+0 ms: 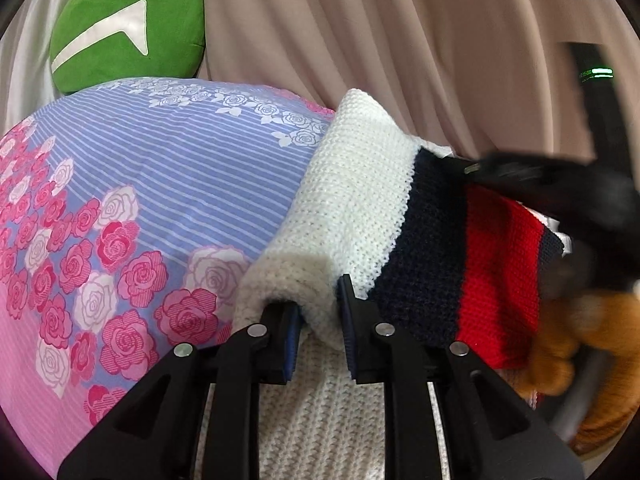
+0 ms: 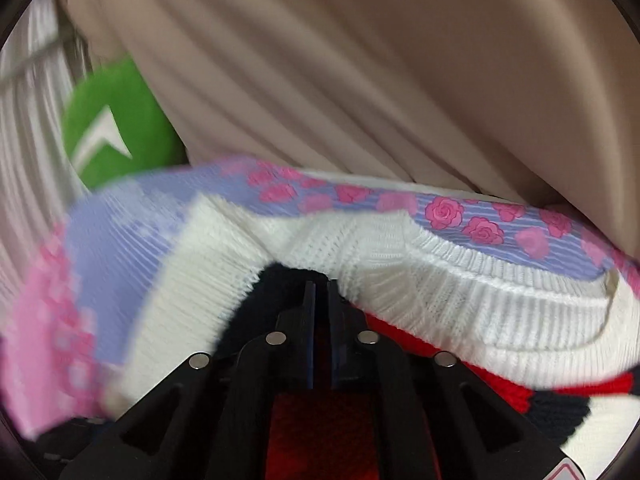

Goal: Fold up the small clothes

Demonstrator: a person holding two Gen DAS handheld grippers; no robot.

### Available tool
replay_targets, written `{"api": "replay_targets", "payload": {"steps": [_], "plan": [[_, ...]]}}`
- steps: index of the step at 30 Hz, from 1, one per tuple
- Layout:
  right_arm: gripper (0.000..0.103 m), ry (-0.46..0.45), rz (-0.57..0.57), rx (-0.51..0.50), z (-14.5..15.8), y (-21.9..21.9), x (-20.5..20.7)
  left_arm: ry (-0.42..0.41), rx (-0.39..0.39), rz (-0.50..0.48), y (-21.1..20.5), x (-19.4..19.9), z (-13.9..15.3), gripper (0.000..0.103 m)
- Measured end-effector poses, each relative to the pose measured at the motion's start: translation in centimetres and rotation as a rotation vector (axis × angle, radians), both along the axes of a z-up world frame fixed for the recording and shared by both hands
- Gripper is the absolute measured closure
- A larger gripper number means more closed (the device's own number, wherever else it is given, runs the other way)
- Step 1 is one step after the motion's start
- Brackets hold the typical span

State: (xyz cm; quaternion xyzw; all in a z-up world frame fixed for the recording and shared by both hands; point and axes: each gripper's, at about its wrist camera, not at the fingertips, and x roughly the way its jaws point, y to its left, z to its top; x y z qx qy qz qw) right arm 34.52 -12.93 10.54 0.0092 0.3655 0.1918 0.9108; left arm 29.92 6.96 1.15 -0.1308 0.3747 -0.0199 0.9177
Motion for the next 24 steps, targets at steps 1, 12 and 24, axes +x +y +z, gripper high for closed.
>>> {"api": "replay_targets", "payload": {"steps": [1,12,24], "plan": [[0.091,-0.029,-0.008,0.020,0.9,-1.5,-1.5,0.000,-0.006,-0.002,0.1,0.0,0.0,0.085],[0.049,-0.018,-0.451,0.062,-1.1,-24.2,-13.2,-0.001,0.024,0.005,-0.4,-0.1,0.1,0.084],[0.095,-0.063,-0.403,0.073,-0.5,-24.9,-12.3,0.004,0.018,0.009,-0.3,-0.1,0.2,0.084]]}}
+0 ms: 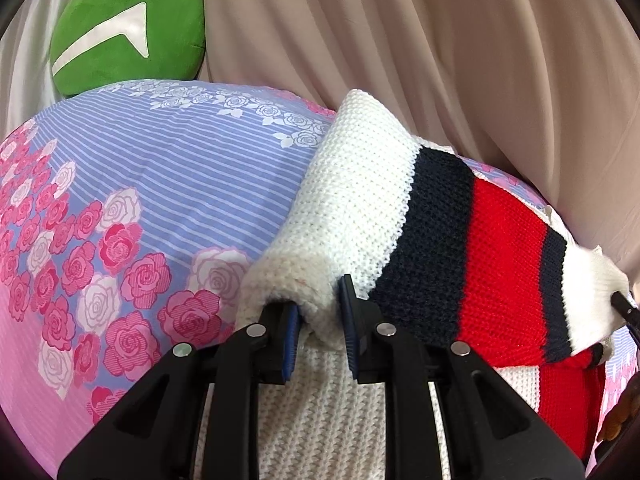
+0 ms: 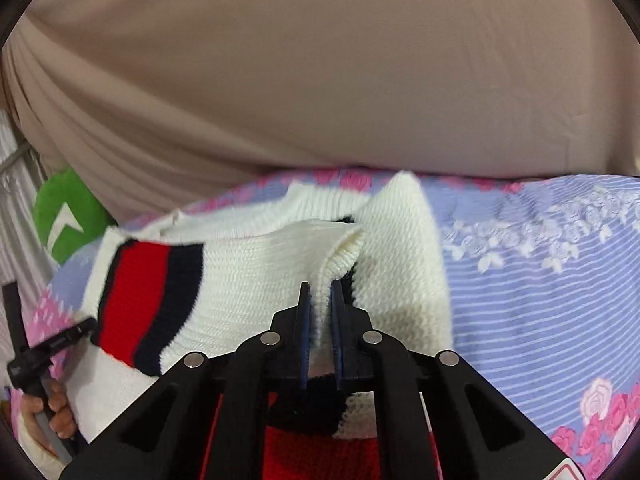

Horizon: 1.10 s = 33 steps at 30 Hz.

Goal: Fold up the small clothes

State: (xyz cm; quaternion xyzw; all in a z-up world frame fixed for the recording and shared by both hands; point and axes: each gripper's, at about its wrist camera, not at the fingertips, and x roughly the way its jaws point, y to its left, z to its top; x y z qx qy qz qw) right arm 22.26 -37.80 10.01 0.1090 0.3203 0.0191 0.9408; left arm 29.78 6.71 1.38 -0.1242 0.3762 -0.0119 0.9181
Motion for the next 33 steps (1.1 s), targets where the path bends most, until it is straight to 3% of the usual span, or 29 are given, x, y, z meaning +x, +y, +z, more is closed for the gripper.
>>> {"api": "replay_targets", "payload": {"steps": [2,4,6,8,10,12,13,17,20,23,25,29,32,33], "plan": [[0.096,0.117,-0.035,-0.024,-3.0,-1.1,1.6,0.001,0.006,-0.004,-0.1,0.0,0.0,0.083],[0.094,0.112,-0.022,0.038,-2.5,-2.1,1.3,0.002,0.016,-0.005,-0.2,0.1,0.0,0.083],[0.088,0.099,-0.050,0.020,-1.2,-1.9,0.6,0.002,0.014,-0.004,-0.2,0.2,0.0,0.083],[0.081,0.025,-0.099,-0.021,0.6,-1.0,-0.6,0.002,0.018,-0.003,-0.3,0.2,0.0,0.083],[0.078,-0.028,-0.022,-0.004,2.3,1.0,-1.0,0.003,0.028,-0.003,-0.4,0.2,0.0,0.082],[0.065,-0.035,0.103,0.009,3.1,4.9,0.1,0.002,0.034,-0.006,-0.7,0.2,0.1,0.082],[0.063,-0.027,0.160,0.000,3.2,7.4,0.8,0.002,0.035,-0.005,-0.8,0.1,0.1,0.082],[0.063,0.048,0.338,-0.057,1.5,15.7,5.5,0.001,0.032,-0.005,-0.9,0.1,0.1,0.082],[0.068,0.118,0.377,-0.039,-0.7,19.5,8.9,0.000,0.032,-0.004,-1.1,0.1,0.1,0.082],[0.073,0.130,0.347,-0.093,-1.8,20.7,11.7,0.001,0.035,-0.004,-1.0,0.1,0.1,0.082],[0.076,0.088,0.345,-0.087,-1.2,20.4,12.1,0.001,0.037,-0.006,-1.0,0.1,0.1,0.082],[0.077,0.086,0.290,-0.099,0.3,20.7,13.2,0.000,0.040,-0.007,-1.2,0.1,0.1,0.082],[0.066,0.021,0.342,-0.066,2.0,21.4,12.2,0.000,0.042,-0.005,-1.2,0.1,0.2,0.082],[0.055,0.019,0.364,-0.059,2.1,21.8,12.2,0.000,0.045,-0.006,-1.3,0.2,0.2,0.082]]}}
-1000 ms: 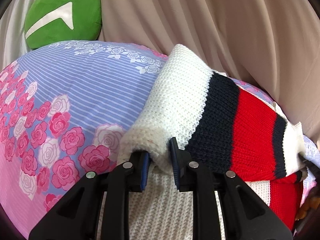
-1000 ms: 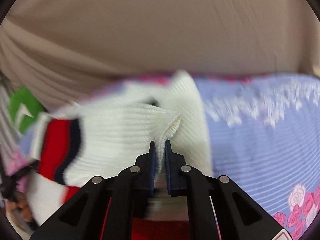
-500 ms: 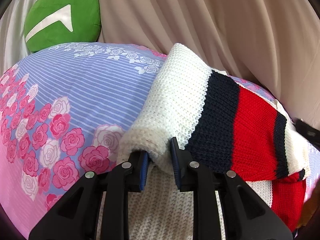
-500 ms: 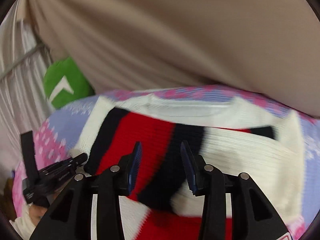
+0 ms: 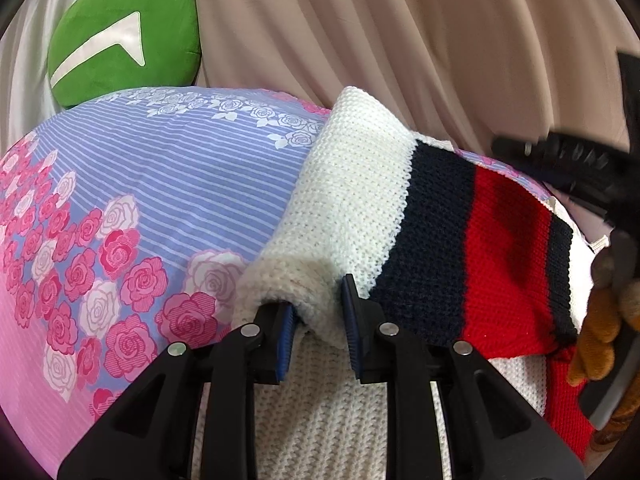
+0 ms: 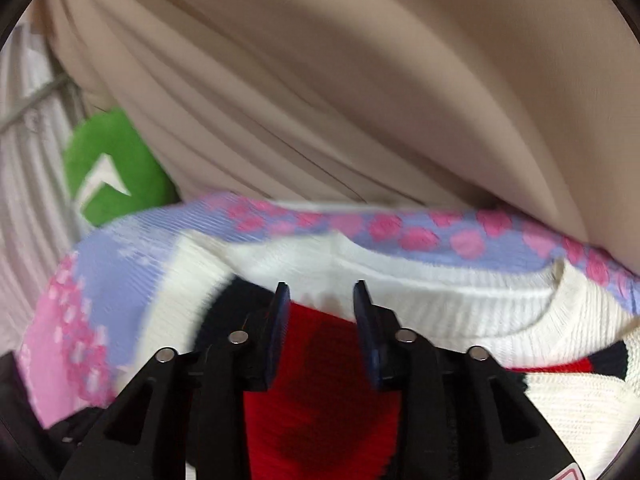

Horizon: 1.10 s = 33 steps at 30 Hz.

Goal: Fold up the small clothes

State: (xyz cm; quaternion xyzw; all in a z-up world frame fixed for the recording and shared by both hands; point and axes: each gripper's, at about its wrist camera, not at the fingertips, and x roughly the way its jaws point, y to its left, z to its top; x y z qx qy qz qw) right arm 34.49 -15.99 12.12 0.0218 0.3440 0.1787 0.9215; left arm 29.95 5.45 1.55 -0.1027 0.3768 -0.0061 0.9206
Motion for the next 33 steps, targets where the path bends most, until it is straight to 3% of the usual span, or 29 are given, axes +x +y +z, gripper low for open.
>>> {"api": "replay_targets", "payload": {"steps": [1,3,6,7,8,10,13,17,19,23,26,30,33], "plan": [[0.045,0.004,0.018,-0.006,-0.1,0.7,0.2,0.000,0.003,0.000,-0.1,0.0,0.0,0.082],[0.038,0.038,0.055,-0.056,-1.0,2.6,1.3,0.000,0.002,-0.001,0.0,0.0,0.0,0.082],[0.041,0.084,0.097,-0.128,-2.6,4.9,2.6,-0.001,-0.002,-0.002,0.1,-0.1,0.0,0.081],[0.075,0.075,0.107,-0.171,-2.9,5.6,2.8,-0.001,-0.002,-0.002,0.1,-0.1,0.0,0.081],[0.089,0.074,0.112,-0.213,-3.1,6.3,3.1,-0.001,-0.001,-0.002,0.1,-0.1,0.0,0.081],[0.098,0.052,0.096,-0.216,-2.3,6.9,3.6,-0.001,-0.002,-0.002,0.1,-0.1,0.0,0.081],[0.099,0.008,0.062,-0.164,-0.6,6.0,4.3,-0.001,0.000,-0.002,0.1,-0.1,0.0,0.081],[0.101,0.122,-0.008,-0.225,-4.1,5.2,7.4,-0.001,0.004,-0.007,0.1,0.0,-0.1,0.080],[0.100,0.120,-0.012,-0.207,-3.3,5.1,7.3,-0.001,0.002,-0.007,0.1,0.0,-0.1,0.080],[0.097,0.038,0.049,-0.096,-0.3,4.5,3.8,-0.002,0.003,-0.005,0.1,-0.1,-0.1,0.080],[0.095,0.029,0.133,-0.039,0.5,5.3,1.4,-0.001,0.008,-0.005,0.1,0.0,-0.1,0.080],[0.095,0.074,0.189,-0.183,-2.5,9.1,1.4,-0.001,0.008,-0.006,0.1,0.1,-0.1,0.080],[0.099,0.069,0.167,-0.155,-2.4,8.5,2.6,-0.001,0.004,-0.007,0.2,0.1,-0.2,0.080]]}}
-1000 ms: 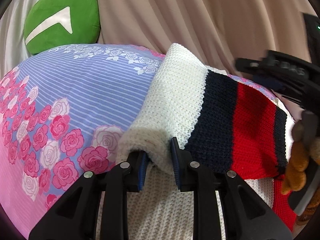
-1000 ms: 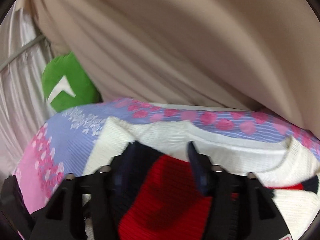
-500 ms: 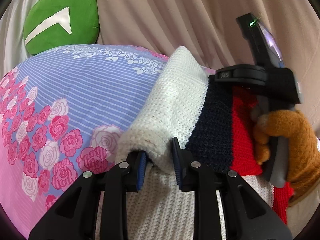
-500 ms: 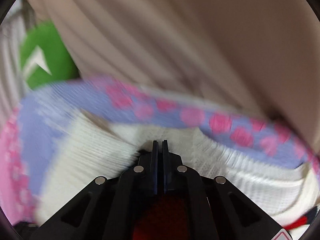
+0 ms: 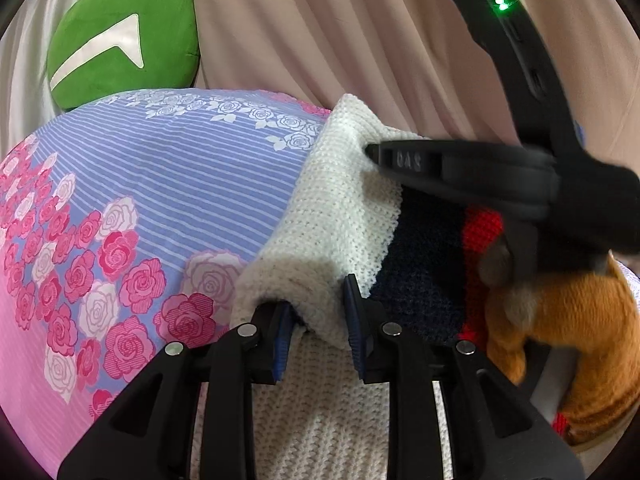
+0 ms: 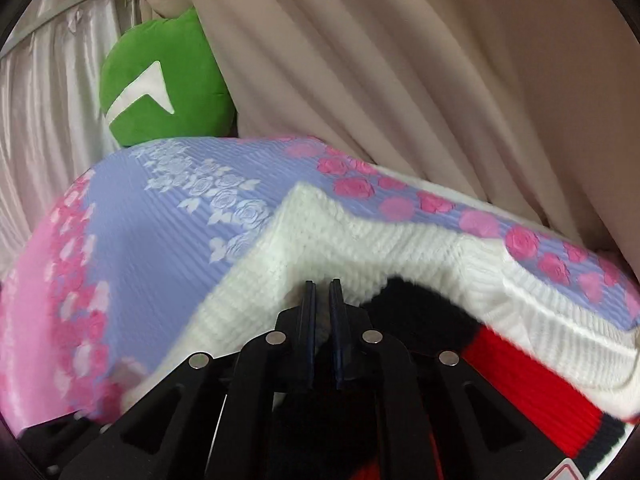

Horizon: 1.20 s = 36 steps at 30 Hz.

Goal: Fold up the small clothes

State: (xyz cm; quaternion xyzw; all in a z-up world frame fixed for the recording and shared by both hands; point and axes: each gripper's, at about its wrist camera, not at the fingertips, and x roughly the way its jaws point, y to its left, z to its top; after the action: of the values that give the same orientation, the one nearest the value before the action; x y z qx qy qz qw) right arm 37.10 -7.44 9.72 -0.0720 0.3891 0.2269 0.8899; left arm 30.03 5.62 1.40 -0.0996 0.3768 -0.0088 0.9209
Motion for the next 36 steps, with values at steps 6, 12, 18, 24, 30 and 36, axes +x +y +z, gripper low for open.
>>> {"api": "replay_targets", "payload": {"steps": [6,12,18,24,30,36], "plan": [[0.093,-0.033,-0.095,0.135,2.8,-6.9,-3.3,-0.002,-0.006,0.000,0.0,-0.2,0.0,0.079],[0.103,0.008,-0.245,0.103,0.4,-21.3,-8.4,0.000,0.001,-0.002,-0.1,-0.2,0.0,0.078],[0.103,-0.045,-0.560,0.118,1.9,-33.8,-14.9,0.001,-0.011,-0.005,-0.1,-0.1,0.0,0.077],[0.072,-0.083,-0.623,0.169,3.5,-36.8,-27.3,-0.017,-0.109,-0.041,1.4,-1.3,0.3,0.064],[0.054,0.009,-0.561,0.251,0.6,-35.2,-39.5,-0.039,-0.069,-0.067,4.0,-10.6,1.3,0.036],[0.046,0.107,-0.512,0.442,-2.9,-33.2,-47.7,0.036,-0.185,-0.123,7.9,-21.4,0.3,0.022]]}}
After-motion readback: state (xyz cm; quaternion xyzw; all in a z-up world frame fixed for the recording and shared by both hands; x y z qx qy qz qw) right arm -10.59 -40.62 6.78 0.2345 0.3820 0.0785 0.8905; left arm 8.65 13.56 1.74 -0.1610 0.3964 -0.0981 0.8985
